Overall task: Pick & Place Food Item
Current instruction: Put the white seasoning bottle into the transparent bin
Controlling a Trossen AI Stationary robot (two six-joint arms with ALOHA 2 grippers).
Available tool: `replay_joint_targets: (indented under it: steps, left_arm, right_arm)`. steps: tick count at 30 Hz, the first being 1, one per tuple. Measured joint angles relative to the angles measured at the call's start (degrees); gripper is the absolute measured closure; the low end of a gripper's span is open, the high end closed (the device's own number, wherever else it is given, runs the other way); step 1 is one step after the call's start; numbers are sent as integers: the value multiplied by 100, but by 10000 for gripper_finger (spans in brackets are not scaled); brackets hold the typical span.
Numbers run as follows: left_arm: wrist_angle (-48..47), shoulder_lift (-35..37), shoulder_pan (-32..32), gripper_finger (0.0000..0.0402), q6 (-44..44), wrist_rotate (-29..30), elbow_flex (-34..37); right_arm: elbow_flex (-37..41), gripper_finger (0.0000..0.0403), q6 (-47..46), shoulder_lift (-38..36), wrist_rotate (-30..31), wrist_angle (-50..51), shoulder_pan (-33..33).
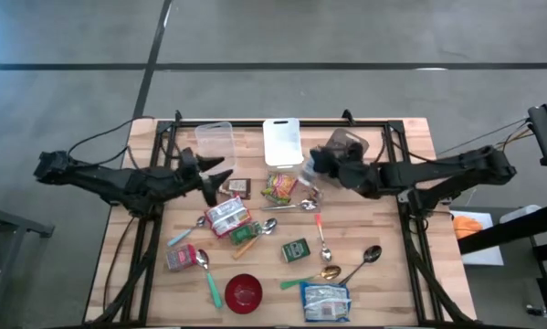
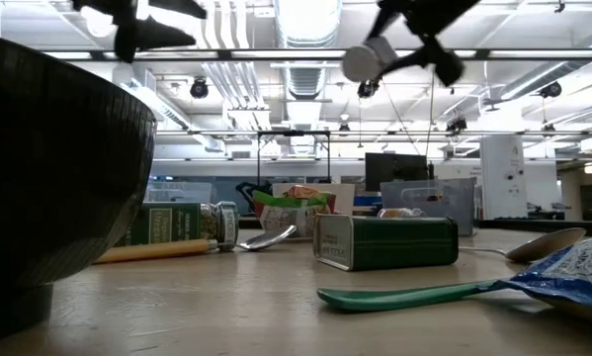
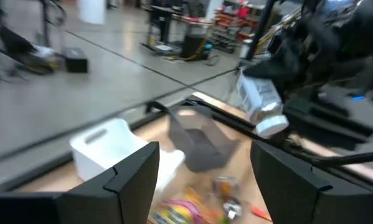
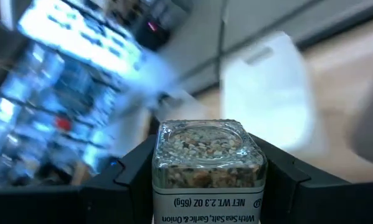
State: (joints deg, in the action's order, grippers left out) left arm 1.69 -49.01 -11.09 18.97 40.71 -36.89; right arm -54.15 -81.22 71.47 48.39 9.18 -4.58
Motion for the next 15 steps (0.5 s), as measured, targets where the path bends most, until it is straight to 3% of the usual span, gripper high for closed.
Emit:
replay_joint_targets:
  steps: [4,9,15]
  left_arm:
    - [103,-805,2,148,-306,468,-520]
    - [921,-1637,11,148,-920,494,-901]
    - [1955,-2333,104,148,-1399,456,-1061]
  right_arm:
    - [1,215,309,183,-32,-977,253]
    - [3,215,235,323,-71,-1674,473]
    - [-87,215,548,347,-633,-2112,701]
